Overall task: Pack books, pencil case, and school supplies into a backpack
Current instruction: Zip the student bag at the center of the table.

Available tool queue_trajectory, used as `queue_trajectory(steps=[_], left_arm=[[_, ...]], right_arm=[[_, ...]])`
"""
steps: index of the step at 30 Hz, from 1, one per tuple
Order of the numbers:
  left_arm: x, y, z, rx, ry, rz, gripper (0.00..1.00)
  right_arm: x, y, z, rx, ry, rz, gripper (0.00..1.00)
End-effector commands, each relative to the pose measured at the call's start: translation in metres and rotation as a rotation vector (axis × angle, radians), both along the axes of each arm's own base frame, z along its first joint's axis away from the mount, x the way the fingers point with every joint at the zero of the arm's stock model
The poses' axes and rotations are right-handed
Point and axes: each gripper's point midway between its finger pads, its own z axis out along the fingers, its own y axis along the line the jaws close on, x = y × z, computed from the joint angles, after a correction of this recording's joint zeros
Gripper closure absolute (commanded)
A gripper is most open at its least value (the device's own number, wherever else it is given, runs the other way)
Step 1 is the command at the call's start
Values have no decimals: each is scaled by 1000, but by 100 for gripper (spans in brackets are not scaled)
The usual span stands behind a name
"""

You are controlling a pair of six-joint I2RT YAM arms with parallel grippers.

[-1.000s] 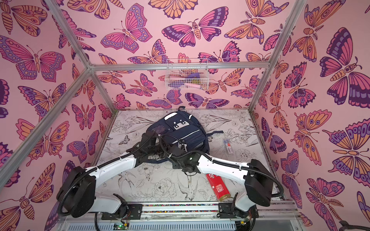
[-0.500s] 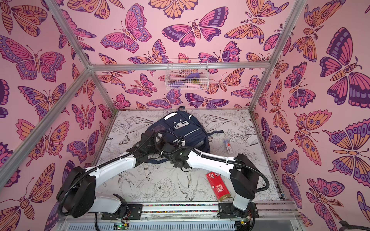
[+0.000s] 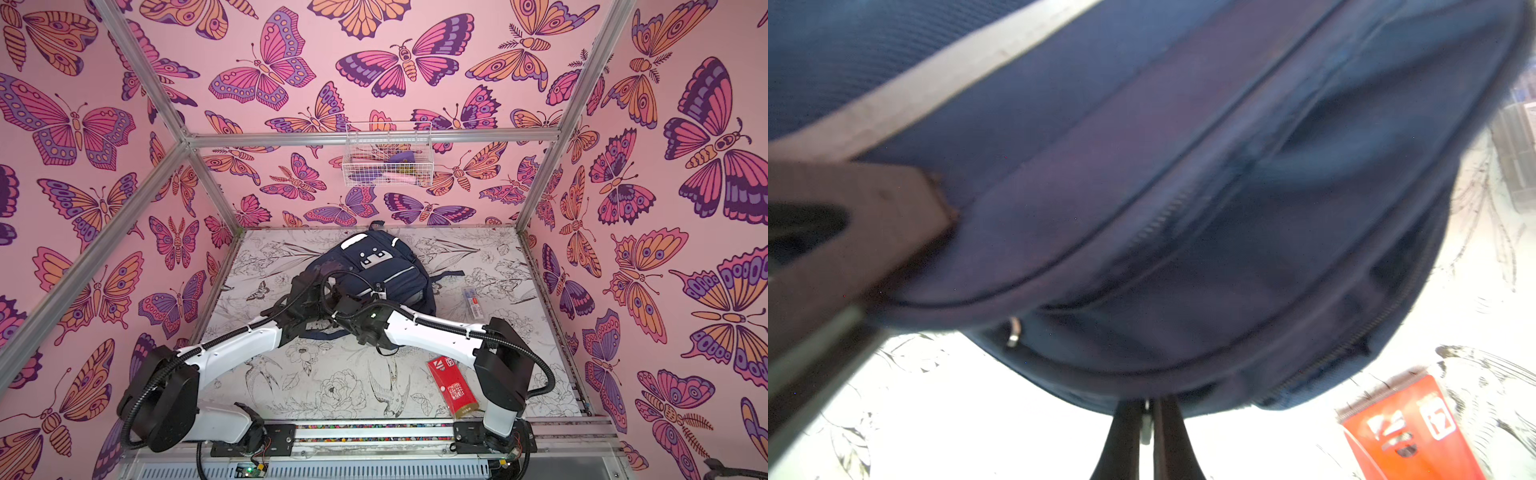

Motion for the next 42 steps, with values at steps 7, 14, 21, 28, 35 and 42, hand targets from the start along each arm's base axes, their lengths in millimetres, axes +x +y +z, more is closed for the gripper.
queue_trajectory(steps=[7,14,21,28,35,42], left_arm=[[8,31,6,110,-73,37,100],[6,55,-1,184,-60,61,100],[10,125,-13,320,-21,170,100],[28,181,-9,449,-32,259,100],[42,190,-16,404,18,263,85],[7,161,4,269,-24,208,40]], right_arm=[[-23,-70,0,-196,49,21,100],[8,-121,9,-250,29,-15,100],[32,-128,15,-182,42,54,100],[0,-41,10,-57,101,379,100],[-36,48,8,71,169,549,100],[-39,80,23,202,179,572,100]])
